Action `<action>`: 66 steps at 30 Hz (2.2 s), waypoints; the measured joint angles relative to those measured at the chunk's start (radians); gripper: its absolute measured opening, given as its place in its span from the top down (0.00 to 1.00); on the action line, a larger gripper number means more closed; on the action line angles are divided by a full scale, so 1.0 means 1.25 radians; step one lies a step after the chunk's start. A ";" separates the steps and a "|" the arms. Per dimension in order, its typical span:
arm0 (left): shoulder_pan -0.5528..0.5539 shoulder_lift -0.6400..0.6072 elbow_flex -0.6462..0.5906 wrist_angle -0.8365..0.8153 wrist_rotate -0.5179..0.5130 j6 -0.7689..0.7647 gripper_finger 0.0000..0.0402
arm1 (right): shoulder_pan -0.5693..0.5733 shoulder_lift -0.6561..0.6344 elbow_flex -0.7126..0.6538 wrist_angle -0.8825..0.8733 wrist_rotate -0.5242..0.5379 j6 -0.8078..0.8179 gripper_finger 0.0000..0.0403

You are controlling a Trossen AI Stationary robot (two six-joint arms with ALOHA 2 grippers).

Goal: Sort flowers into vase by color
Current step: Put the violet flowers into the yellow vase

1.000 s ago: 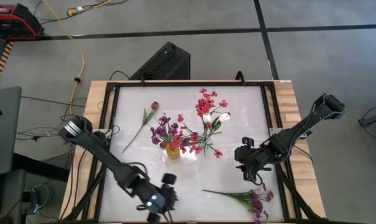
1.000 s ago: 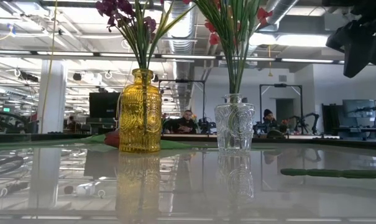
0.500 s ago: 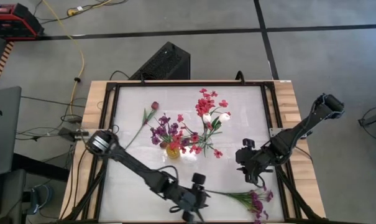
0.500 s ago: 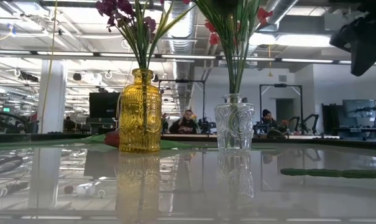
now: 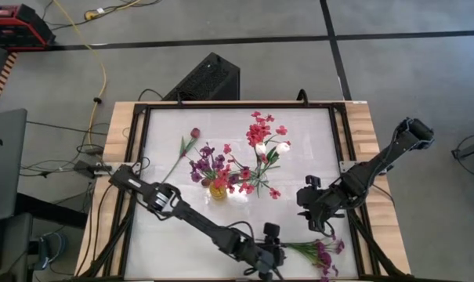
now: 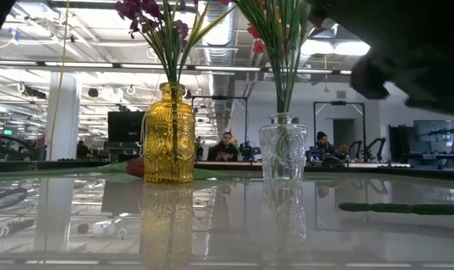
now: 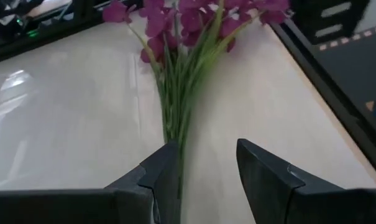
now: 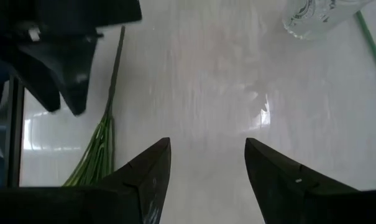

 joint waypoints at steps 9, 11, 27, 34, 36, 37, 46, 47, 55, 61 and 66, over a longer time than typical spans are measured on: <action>0.054 0.018 0.024 -0.062 0.047 -0.108 0.63 | -0.001 0.000 0.000 0.019 0.014 0.000 0.42; 0.065 0.018 0.024 -0.080 0.101 -0.136 0.63 | -0.001 0.000 0.000 0.018 0.015 -0.003 0.42; 0.077 0.035 0.026 -0.129 0.179 -0.155 0.67 | -0.001 0.000 -0.009 0.026 0.030 -0.021 0.42; 0.072 0.030 0.026 -0.149 0.174 -0.158 0.96 | -0.001 0.000 -0.009 0.047 0.029 -0.021 0.42; 0.060 0.026 0.025 -0.164 0.126 -0.144 0.97 | 0.000 0.000 -0.009 0.051 0.029 -0.021 0.42; 0.050 0.021 0.024 -0.177 0.084 -0.133 0.98 | 0.003 0.000 -0.009 0.055 0.029 -0.021 0.42; -0.046 -0.043 0.021 -0.476 -0.242 -0.205 1.00 | 0.085 -0.007 -0.009 0.032 0.144 -0.015 0.42; -0.051 -0.046 0.022 -0.495 -0.242 -0.229 1.00 | 0.094 -0.007 -0.009 0.033 0.162 -0.015 0.42; -0.059 -0.055 0.023 -0.684 -0.083 -0.405 1.00 | 0.116 -0.007 -0.009 0.043 0.207 -0.004 0.42; -0.067 -0.079 0.023 -0.762 0.001 -0.426 0.95 | 0.122 -0.007 -0.009 0.042 0.207 0.012 0.42; -0.052 -0.099 0.024 -0.777 0.067 -0.425 0.80 | 0.129 -0.005 -0.009 0.043 0.207 0.013 0.42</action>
